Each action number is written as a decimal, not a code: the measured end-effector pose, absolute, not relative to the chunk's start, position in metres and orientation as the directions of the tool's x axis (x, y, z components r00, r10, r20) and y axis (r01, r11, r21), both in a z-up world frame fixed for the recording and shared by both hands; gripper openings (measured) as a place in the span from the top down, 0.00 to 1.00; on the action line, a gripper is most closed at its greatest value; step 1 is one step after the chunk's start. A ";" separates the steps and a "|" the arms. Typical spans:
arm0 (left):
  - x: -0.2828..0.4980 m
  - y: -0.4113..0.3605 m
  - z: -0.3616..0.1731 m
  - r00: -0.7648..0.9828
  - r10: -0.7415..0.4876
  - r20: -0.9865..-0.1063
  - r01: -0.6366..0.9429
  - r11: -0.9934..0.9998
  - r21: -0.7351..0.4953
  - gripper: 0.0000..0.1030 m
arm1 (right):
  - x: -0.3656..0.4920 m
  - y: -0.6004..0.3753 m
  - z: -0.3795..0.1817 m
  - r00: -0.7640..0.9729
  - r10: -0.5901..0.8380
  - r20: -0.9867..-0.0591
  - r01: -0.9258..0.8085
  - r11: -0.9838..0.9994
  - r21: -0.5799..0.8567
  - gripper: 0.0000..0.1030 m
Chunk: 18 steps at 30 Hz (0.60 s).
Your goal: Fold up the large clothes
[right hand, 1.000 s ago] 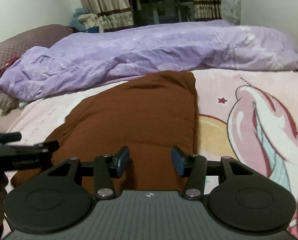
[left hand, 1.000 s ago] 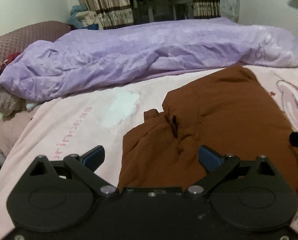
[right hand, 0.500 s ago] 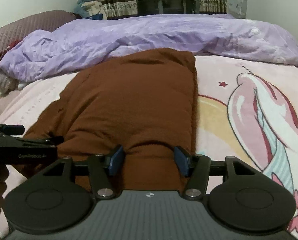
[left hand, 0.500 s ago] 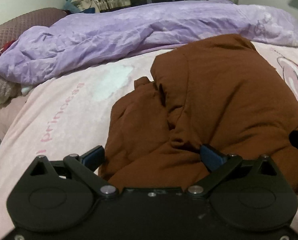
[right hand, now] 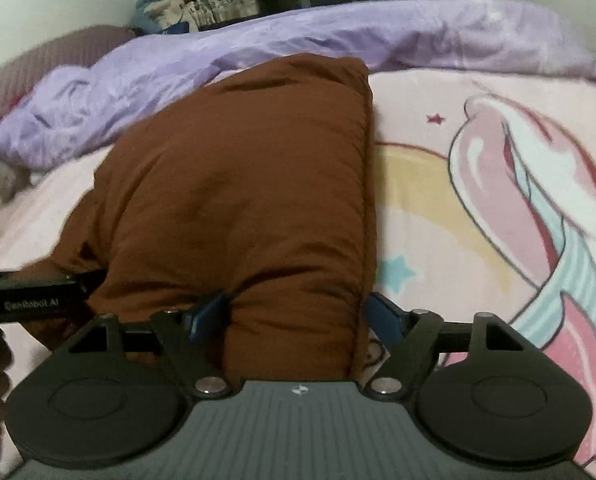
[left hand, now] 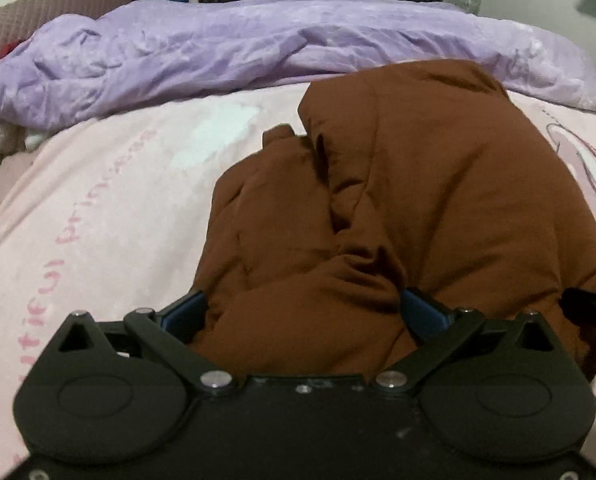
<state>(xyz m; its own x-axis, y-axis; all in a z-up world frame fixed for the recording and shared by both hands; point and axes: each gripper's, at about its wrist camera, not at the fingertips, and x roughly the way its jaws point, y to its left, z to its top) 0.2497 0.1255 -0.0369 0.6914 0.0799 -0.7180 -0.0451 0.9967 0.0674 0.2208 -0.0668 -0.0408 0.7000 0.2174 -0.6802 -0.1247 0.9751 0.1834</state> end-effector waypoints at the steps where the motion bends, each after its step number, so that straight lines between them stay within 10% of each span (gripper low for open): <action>1: 0.247 0.126 -0.031 0.705 0.076 -0.705 -0.024 0.996 0.083 0.00 | 0.218 -0.070 -0.035 0.702 0.233 -0.673 -0.137 0.972 0.193 0.15; 11: 0.282 0.239 -0.018 0.652 -0.241 -0.719 -0.061 0.928 -0.366 0.00 | 0.229 -0.114 -0.012 0.739 0.318 -0.594 -0.124 0.931 0.344 0.14; 18: 0.308 0.210 -0.048 0.578 -0.218 -0.786 0.000 0.964 -0.267 0.00 | 0.266 -0.107 -0.028 0.716 0.341 -0.610 -0.130 0.922 0.364 0.01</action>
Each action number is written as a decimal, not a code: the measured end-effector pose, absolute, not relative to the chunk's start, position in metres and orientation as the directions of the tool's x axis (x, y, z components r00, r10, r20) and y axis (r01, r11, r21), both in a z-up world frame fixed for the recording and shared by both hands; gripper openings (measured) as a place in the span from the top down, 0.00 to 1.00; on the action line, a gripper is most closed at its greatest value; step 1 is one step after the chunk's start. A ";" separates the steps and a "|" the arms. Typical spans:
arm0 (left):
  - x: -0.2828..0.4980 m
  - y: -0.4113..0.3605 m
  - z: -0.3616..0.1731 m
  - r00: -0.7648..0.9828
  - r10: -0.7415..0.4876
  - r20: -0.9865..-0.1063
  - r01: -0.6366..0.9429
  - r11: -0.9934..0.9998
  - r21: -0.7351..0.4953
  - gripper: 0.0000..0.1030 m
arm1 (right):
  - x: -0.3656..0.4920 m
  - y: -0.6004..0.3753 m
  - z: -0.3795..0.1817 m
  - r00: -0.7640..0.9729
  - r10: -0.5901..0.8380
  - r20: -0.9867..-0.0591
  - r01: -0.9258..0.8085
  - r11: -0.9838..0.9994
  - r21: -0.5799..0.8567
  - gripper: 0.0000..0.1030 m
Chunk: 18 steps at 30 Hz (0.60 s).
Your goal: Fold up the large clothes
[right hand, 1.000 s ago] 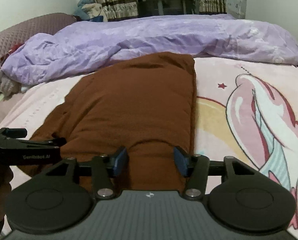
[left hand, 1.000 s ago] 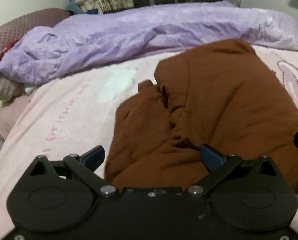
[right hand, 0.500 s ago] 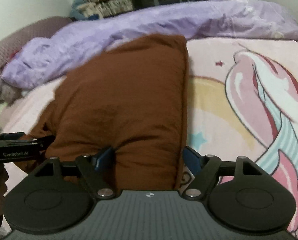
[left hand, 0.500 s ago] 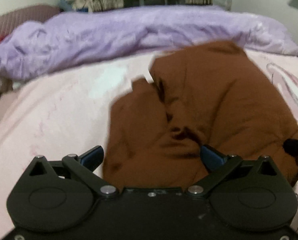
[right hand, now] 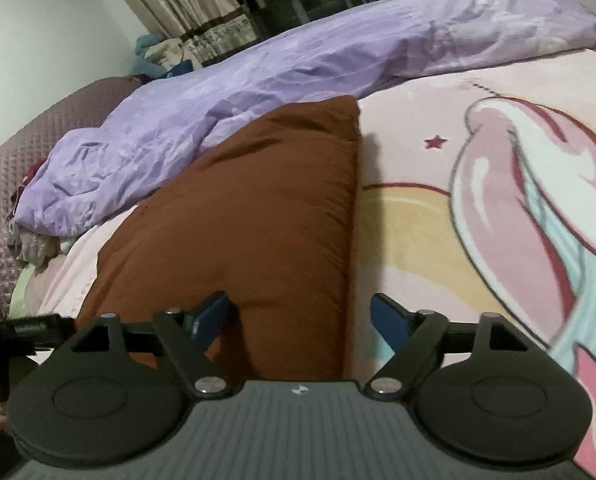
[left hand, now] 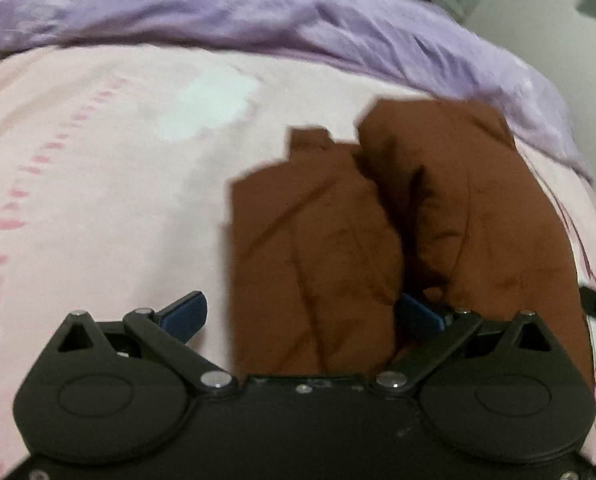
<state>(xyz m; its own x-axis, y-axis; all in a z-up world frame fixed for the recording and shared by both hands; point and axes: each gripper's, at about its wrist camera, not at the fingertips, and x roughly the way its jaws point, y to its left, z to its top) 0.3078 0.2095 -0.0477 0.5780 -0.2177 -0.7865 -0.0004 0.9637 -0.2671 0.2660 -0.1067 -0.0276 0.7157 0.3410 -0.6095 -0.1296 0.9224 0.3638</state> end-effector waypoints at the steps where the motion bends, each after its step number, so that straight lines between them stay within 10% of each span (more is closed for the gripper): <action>1: 0.313 0.208 -0.052 0.567 -0.221 -0.793 0.003 0.964 -0.266 0.00 | 0.274 -0.103 -0.031 0.710 0.344 -0.615 -0.139 0.924 0.356 0.00; 13: 0.349 0.198 -0.063 0.572 -0.277 -0.772 0.084 0.956 -0.281 0.02 | 0.324 -0.112 -0.071 0.596 0.570 -0.566 -0.151 0.772 0.618 0.00; 18: 0.328 0.192 -0.055 0.617 -0.317 -0.720 0.127 0.943 -0.307 0.64 | 0.317 -0.100 -0.054 0.619 0.522 -0.587 -0.167 0.818 0.551 0.14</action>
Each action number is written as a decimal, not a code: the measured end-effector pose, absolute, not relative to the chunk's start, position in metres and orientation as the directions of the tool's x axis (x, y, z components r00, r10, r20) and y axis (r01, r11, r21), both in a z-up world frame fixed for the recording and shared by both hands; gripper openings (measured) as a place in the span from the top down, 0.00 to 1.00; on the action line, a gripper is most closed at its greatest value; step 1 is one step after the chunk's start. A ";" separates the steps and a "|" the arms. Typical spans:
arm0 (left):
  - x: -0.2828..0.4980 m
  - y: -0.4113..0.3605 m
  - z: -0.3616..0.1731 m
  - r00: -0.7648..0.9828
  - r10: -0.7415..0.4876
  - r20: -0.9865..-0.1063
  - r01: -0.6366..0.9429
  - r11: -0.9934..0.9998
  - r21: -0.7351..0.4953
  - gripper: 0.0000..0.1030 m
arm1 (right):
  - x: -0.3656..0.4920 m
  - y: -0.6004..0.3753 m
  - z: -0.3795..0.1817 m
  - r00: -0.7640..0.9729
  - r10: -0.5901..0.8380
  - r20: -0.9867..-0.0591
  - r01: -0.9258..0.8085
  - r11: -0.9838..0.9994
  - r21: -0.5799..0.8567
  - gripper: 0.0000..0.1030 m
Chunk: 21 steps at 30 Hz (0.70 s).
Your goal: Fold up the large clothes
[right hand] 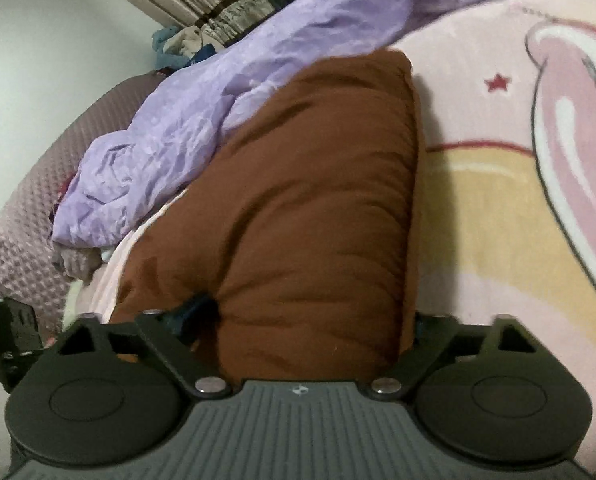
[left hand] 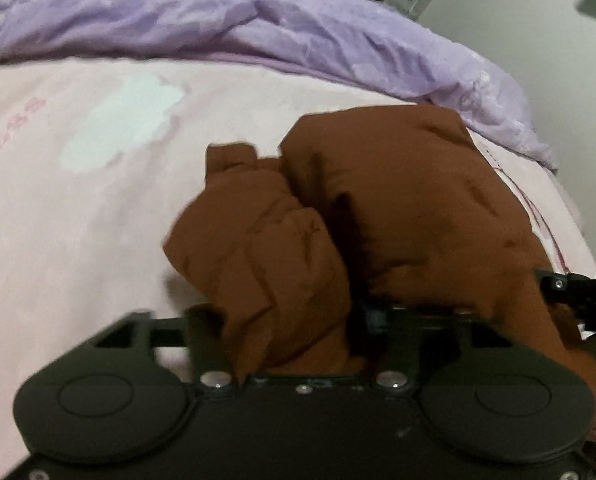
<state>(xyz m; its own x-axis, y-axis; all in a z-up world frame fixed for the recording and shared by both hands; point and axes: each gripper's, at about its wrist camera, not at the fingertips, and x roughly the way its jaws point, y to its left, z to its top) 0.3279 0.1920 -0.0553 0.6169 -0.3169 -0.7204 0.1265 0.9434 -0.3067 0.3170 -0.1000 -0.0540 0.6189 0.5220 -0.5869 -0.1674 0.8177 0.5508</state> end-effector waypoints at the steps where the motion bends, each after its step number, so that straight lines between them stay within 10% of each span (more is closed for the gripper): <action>1: 0.324 0.187 -0.051 0.629 -0.298 -0.718 0.132 0.951 -0.279 0.69 | 0.313 -0.096 -0.047 0.628 0.506 -0.592 -0.174 0.832 0.527 0.24; 6: 0.305 0.178 -0.027 0.694 -0.252 -0.675 0.145 0.966 -0.212 0.83 | 0.308 -0.100 -0.024 0.642 0.507 -0.574 -0.192 0.832 0.520 0.42; 21: 0.299 0.044 0.048 0.747 -0.473 -0.467 0.361 0.879 -0.312 0.84 | 0.259 -0.246 0.076 0.791 0.390 -0.472 -0.139 0.865 0.481 0.41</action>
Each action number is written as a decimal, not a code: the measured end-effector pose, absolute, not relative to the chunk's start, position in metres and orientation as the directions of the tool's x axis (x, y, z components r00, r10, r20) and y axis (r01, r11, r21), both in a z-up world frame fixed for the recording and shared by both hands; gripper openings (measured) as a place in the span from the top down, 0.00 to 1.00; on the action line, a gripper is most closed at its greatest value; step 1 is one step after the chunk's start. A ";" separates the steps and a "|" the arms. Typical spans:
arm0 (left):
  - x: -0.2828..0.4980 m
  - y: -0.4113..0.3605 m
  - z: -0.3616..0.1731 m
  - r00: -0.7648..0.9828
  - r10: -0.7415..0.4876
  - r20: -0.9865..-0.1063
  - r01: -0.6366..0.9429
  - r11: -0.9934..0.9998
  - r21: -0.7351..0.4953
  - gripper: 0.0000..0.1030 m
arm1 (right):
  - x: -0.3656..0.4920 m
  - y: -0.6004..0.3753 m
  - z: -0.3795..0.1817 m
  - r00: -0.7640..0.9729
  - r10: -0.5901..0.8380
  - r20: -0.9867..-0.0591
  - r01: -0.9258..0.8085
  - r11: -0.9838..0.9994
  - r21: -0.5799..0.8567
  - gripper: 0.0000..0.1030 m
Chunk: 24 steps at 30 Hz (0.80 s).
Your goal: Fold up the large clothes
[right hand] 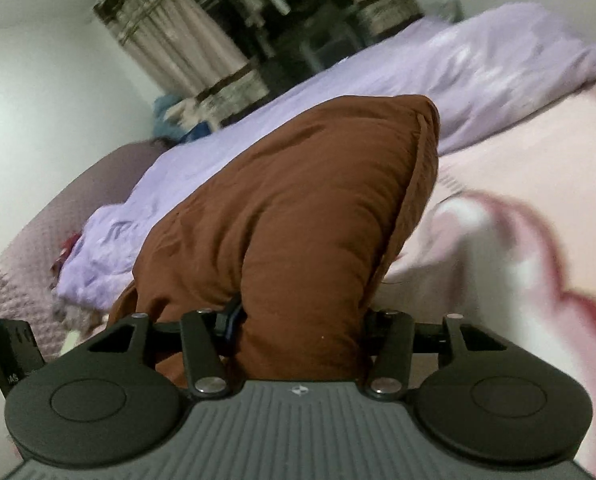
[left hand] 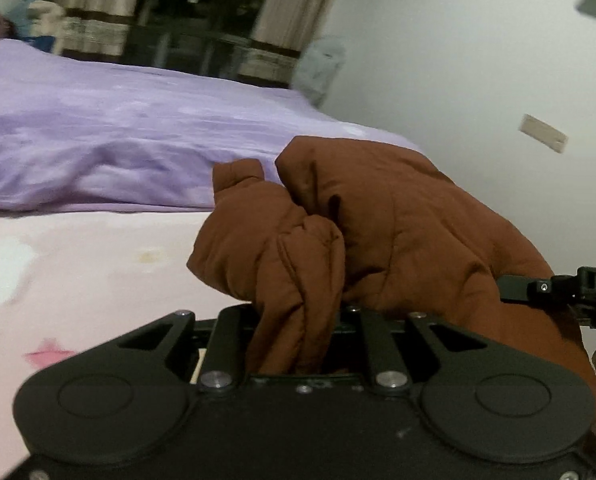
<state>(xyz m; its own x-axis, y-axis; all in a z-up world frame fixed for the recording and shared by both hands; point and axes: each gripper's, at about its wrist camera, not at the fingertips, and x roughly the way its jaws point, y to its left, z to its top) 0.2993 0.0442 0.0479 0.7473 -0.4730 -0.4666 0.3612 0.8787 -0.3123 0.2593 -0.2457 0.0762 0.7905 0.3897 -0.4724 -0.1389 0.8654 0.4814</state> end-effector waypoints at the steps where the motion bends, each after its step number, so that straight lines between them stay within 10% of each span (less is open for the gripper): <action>1: 0.304 0.032 0.044 0.730 -0.494 -0.472 0.375 0.867 -0.326 0.84 | 0.257 -0.258 0.074 0.796 0.377 -0.473 -0.125 0.868 0.481 0.40; 7: 0.332 -0.016 -0.019 0.611 -0.537 -0.581 0.372 0.843 -0.388 0.76 | 0.258 -0.322 0.016 0.774 0.336 -0.536 0.010 0.841 0.541 0.29; 11: 0.345 -0.013 -0.052 0.576 -0.480 -0.661 0.286 0.877 -0.387 0.38 | 0.272 -0.333 -0.027 0.698 0.311 -0.645 0.091 0.855 0.511 0.18; 13: 0.335 -0.003 -0.040 0.618 -0.447 -0.647 0.239 0.890 -0.387 0.39 | 0.263 -0.338 -0.021 0.722 0.298 -0.624 0.101 0.847 0.522 0.18; 17: 0.288 -0.009 0.011 0.795 -0.281 -0.537 0.222 0.960 -0.172 0.28 | 0.229 -0.317 0.022 0.809 -0.057 -0.585 0.239 0.941 0.240 0.18; 19: 0.269 -0.020 0.029 0.860 -0.250 -0.445 0.233 0.968 -0.093 0.15 | 0.215 -0.301 0.039 0.830 -0.274 -0.486 0.362 0.927 0.096 0.26; 24: 0.259 -0.052 0.023 0.865 -0.314 -0.390 0.325 0.945 -0.040 0.10 | 0.210 -0.261 0.028 0.938 -0.164 -0.306 0.248 0.933 0.262 0.50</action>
